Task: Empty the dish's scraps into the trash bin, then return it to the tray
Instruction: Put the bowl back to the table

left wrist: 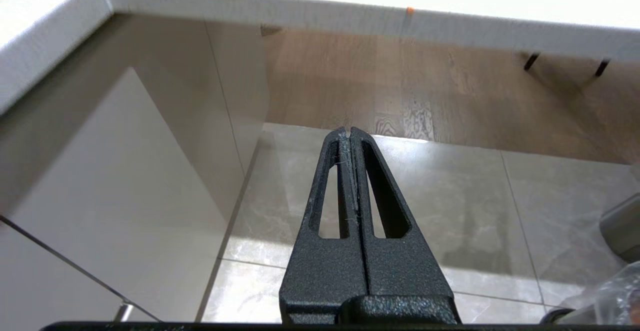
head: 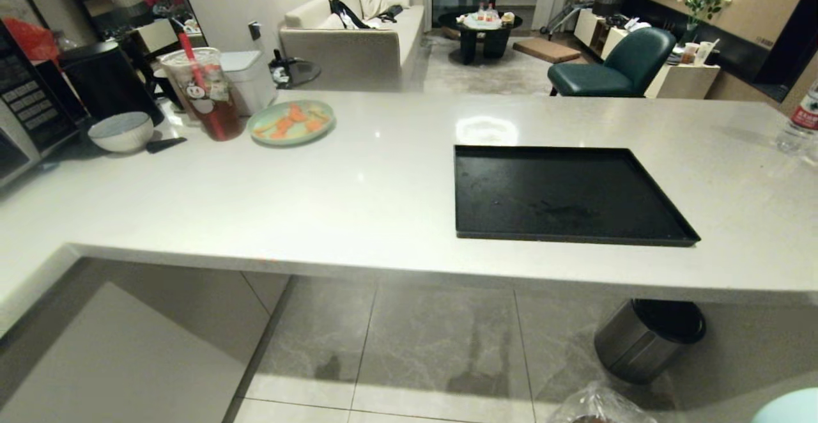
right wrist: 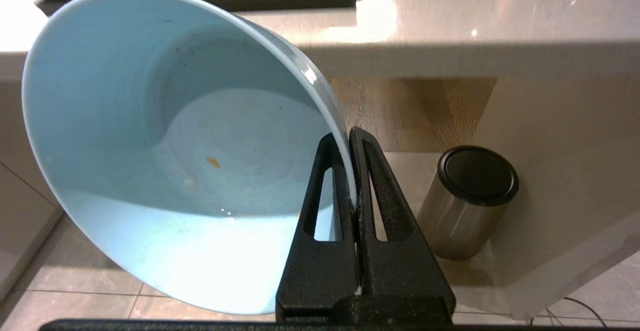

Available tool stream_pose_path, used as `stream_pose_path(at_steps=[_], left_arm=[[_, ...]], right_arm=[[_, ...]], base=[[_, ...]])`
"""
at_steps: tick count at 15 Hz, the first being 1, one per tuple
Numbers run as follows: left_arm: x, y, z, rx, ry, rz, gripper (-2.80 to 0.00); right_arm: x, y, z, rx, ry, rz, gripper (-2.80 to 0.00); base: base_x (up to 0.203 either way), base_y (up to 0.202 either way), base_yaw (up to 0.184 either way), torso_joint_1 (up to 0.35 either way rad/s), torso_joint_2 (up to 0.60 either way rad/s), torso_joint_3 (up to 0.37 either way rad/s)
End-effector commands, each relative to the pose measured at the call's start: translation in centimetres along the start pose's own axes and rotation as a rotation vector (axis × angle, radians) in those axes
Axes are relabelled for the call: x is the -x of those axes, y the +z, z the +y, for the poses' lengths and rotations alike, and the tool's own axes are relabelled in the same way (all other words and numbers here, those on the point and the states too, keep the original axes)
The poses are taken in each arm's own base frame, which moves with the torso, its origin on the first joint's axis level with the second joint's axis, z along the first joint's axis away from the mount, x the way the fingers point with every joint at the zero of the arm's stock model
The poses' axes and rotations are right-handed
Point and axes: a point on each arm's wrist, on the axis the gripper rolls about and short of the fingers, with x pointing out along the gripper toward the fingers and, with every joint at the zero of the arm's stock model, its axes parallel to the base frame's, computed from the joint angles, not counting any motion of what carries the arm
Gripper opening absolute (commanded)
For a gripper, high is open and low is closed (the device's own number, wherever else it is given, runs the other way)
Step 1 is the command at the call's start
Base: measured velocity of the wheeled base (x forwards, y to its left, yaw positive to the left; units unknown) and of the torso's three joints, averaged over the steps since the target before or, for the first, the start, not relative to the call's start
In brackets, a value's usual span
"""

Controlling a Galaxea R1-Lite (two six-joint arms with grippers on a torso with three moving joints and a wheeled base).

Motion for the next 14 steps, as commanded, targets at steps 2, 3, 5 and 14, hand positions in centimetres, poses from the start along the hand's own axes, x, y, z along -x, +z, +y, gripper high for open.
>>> stream_pose_path(at_steps=[2, 3, 5, 14], left_arm=[[-0.01, 0.01, 0.0, 0.001, 0.001, 0.001, -2.8], [-0.01, 0.01, 0.0, 0.001, 0.0, 0.001, -2.8], [-0.01, 0.01, 0.0, 0.001, 0.001, 0.001, -2.8], [0.0, 0.0, 0.0, 0.001, 0.001, -0.001, -2.8]], right_arm=[[-0.01, 0.01, 0.0, 0.0, 0.0, 0.001, -2.8], [-0.01, 0.01, 0.0, 0.0, 0.0, 0.001, -2.8], [-0.01, 0.02, 0.0, 0.0, 0.0, -0.001, -2.8], [-0.01, 0.01, 0.0, 0.0, 0.0, 0.001, -2.8]], base=[[0.0, 0.0, 0.0, 0.198, -0.56, -0.371], [0.0, 0.0, 0.0, 0.196, -0.58, -0.371], [0.0, 0.0, 0.0, 0.217, -0.6, -0.374], [0.0, 0.0, 0.0, 0.18, -0.44, -0.265]])
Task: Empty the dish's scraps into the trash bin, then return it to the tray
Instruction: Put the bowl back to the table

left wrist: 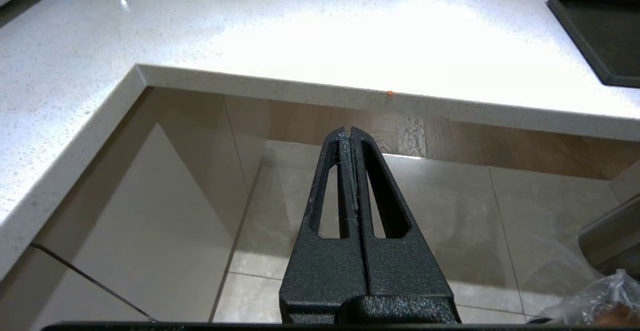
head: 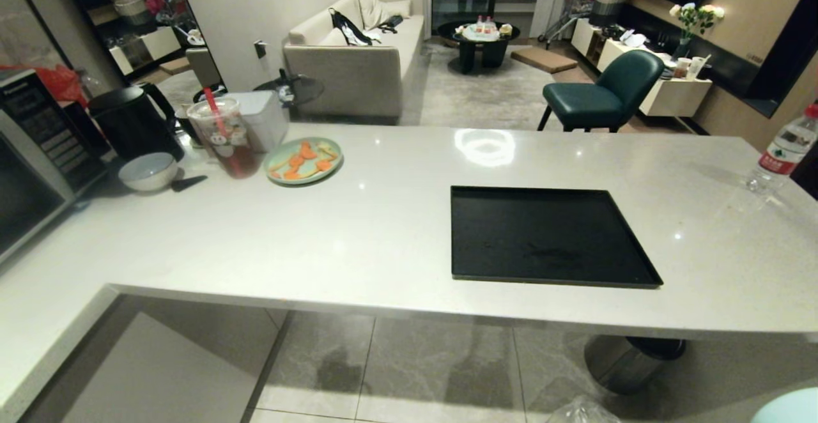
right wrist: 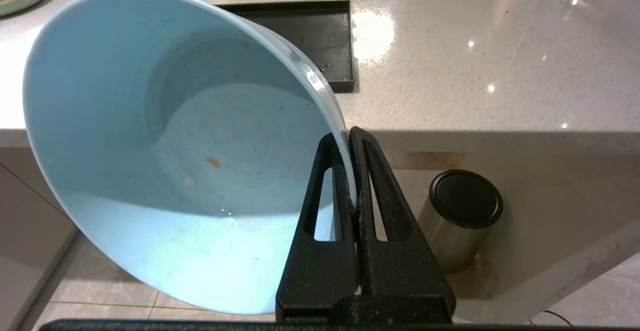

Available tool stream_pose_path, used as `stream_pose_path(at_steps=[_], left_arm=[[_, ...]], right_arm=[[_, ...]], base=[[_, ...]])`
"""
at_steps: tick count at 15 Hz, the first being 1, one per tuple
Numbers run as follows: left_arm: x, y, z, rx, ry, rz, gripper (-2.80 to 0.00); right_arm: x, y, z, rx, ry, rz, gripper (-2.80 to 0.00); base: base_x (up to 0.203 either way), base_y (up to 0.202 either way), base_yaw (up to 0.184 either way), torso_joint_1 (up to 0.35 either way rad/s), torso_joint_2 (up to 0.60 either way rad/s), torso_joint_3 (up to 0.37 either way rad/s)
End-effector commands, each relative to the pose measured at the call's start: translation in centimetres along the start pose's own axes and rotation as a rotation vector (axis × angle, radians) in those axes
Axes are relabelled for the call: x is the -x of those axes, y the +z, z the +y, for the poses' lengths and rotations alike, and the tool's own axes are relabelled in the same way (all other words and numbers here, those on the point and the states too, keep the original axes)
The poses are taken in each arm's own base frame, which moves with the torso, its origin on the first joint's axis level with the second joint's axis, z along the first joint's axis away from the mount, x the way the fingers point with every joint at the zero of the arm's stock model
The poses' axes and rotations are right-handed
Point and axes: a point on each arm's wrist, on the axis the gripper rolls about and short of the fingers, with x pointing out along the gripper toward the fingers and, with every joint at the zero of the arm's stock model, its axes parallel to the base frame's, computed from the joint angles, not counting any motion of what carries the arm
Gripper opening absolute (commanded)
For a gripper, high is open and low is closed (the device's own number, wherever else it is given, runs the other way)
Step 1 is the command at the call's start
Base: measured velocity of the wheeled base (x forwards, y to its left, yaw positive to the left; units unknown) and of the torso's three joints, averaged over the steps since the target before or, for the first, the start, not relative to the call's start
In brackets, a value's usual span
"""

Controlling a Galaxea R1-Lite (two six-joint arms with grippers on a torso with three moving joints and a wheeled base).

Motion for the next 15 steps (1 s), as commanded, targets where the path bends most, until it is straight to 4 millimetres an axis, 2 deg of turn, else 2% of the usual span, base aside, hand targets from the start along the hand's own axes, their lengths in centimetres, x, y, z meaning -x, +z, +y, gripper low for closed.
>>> stream_pose_path(at_steps=[1, 15], left_arm=[[-0.01, 0.01, 0.0, 0.001, 0.0, 0.0, -2.8], [-0.01, 0.01, 0.0, 0.001, 0.0, 0.0, -2.8]], right_arm=[[-0.01, 0.02, 0.0, -0.001, 0.0, 0.0, -2.8], [-0.01, 0.02, 0.0, -0.005, 0.0, 0.0, -2.8]], base=[[0.0, 0.0, 0.0, 0.157, -0.35, -0.209], [0.0, 0.0, 0.0, 0.133, -0.31, -0.167]])
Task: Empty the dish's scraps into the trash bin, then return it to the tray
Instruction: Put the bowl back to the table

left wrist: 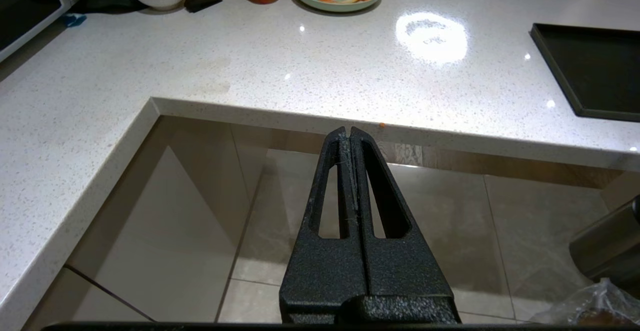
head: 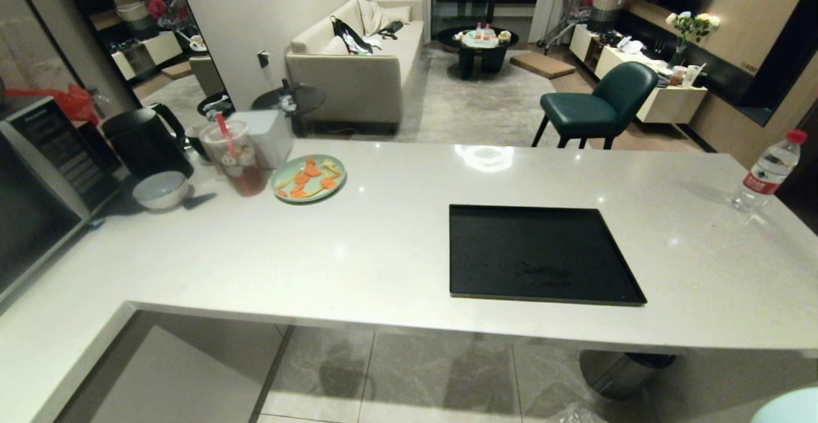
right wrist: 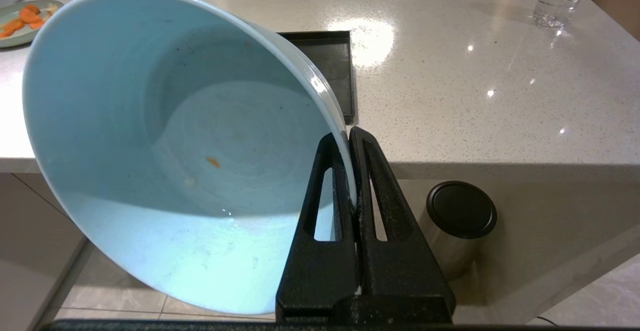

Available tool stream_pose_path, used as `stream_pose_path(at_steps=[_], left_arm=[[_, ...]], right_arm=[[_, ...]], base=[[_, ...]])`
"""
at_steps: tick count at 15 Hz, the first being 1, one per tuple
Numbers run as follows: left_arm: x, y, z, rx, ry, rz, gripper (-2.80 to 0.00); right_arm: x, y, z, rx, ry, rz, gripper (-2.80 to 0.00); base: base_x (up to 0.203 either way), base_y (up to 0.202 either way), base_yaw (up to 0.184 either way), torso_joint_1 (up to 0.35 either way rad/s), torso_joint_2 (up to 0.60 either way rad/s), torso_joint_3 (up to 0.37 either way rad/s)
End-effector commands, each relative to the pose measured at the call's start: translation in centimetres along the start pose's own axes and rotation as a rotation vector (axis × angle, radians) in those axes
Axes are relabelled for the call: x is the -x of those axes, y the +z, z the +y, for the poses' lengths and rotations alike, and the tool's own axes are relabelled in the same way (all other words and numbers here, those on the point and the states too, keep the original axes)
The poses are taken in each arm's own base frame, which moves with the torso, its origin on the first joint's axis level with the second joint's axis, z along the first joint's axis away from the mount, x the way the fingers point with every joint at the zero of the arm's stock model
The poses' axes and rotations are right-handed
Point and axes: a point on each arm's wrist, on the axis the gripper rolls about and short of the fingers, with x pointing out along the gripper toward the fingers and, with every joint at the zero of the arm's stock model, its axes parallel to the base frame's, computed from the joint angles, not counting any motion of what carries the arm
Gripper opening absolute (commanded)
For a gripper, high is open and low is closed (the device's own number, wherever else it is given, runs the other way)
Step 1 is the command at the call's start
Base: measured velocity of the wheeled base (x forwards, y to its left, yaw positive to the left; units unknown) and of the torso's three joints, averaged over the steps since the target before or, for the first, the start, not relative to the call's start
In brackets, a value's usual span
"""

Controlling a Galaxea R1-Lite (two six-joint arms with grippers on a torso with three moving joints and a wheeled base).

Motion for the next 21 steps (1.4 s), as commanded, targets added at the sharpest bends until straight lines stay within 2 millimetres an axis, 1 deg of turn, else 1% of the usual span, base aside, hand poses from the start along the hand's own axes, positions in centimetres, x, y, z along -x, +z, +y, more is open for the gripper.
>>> stream_pose_path(at_steps=[1, 16, 21], left_arm=[[-0.01, 0.01, 0.0, 0.001, 0.001, 0.001, -2.8], [0.0, 0.0, 0.0, 0.001, 0.001, -0.001, -2.8], [-0.01, 0.01, 0.0, 0.001, 0.001, 0.001, -2.8]], right_arm=[[-0.01, 0.01, 0.0, -0.007, 0.0, 0.001, -2.8], [-0.01, 0.02, 0.0, -0.006, -0.002, -0.001, -2.8], [-0.13, -0.01, 0.0, 0.016, 0.0, 0.03, -2.8]], base=[[0.0, 0.0, 0.0, 0.0, 0.0, 0.0], [0.0, 0.0, 0.0, 0.0, 0.0, 0.0], [0.0, 0.0, 0.0, 0.0, 0.0, 0.0]])
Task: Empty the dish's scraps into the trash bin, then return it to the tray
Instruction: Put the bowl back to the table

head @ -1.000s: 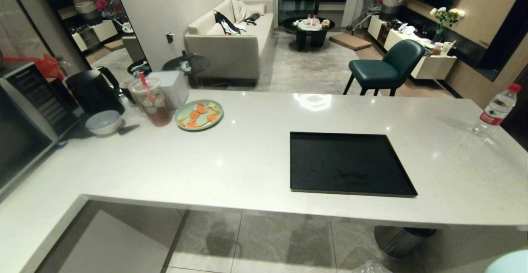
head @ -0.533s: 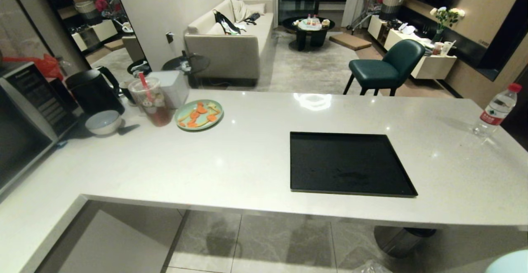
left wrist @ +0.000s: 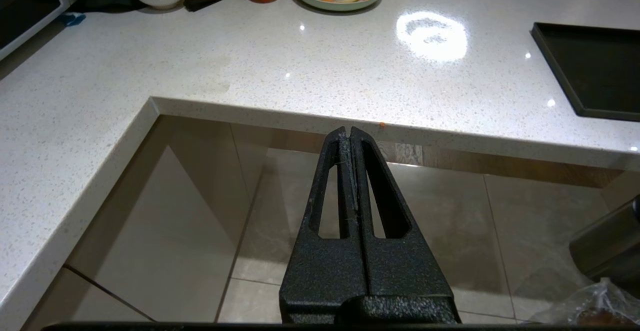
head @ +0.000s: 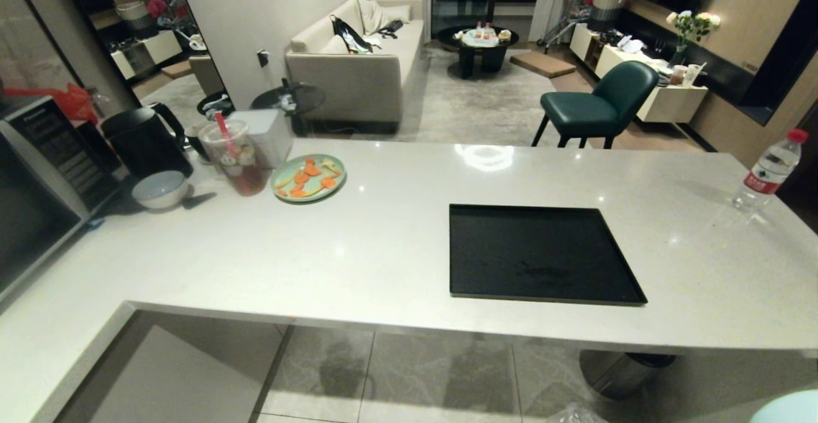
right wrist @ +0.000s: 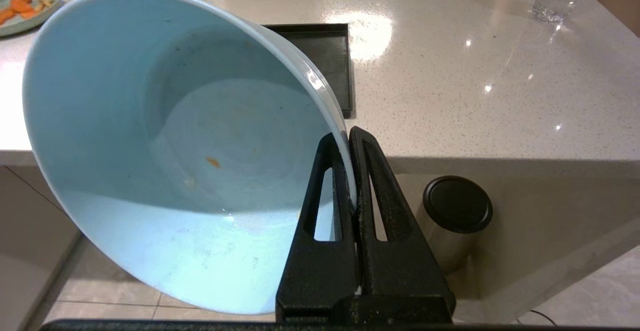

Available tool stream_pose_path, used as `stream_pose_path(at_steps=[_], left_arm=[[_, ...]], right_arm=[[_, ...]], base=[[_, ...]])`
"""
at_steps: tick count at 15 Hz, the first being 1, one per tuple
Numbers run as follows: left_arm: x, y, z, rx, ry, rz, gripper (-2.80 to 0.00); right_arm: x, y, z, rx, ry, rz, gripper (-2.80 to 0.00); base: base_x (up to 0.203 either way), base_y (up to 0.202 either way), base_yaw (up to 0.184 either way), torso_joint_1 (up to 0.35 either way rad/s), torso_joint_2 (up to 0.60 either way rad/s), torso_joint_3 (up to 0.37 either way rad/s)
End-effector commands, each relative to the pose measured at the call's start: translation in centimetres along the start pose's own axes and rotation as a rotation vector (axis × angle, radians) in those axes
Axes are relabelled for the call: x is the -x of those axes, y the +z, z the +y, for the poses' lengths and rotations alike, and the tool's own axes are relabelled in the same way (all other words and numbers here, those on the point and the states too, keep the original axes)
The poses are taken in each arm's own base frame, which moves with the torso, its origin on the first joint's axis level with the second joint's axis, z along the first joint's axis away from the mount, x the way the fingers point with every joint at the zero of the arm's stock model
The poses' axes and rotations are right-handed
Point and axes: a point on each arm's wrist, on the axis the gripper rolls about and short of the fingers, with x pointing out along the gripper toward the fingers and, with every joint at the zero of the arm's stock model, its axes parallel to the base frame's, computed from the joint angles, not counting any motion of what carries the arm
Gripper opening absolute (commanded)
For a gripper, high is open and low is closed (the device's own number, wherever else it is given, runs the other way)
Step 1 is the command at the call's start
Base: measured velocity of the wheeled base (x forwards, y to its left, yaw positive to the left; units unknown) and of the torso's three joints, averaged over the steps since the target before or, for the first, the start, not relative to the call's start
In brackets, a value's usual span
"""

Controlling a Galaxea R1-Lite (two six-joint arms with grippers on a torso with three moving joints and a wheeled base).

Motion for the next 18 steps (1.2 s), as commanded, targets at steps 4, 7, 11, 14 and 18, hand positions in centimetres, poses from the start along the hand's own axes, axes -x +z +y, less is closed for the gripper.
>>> stream_pose_path(at_steps=[4, 7, 11, 14, 18], left_arm=[[0.0, 0.0, 0.0, 0.001, 0.0, 0.001, -2.8], [0.0, 0.0, 0.0, 0.001, 0.0, 0.001, -2.8], [0.0, 0.0, 0.0, 0.001, 0.0, 0.001, -2.8], [0.0, 0.0, 0.0, 0.001, 0.0, 0.001, -2.8], [0.0, 0.0, 0.0, 0.001, -0.001, 0.001, -2.8]], right_arm=[[-1.1, 3.4, 0.2, 0.001, 0.027, 0.07, -2.8], [-3.4, 6.2, 0.3, -0.002, 0.029, 0.171, -2.8], [-9.5, 8.8, 0.6, -0.062, 0.012, 0.397, -2.8], [-15.7, 8.4, 1.0, -0.135, -0.008, 0.608, -2.8], [-25.3, 7.1, 4.8, -0.374, -0.027, 0.801, -2.8]], base=[[0.0, 0.0, 0.0, 0.0, 0.0, 0.0], [0.0, 0.0, 0.0, 0.0, 0.0, 0.0], [0.0, 0.0, 0.0, 0.0, 0.0, 0.0], [0.0, 0.0, 0.0, 0.0, 0.0, 0.0], [0.0, 0.0, 0.0, 0.0, 0.0, 0.0]])
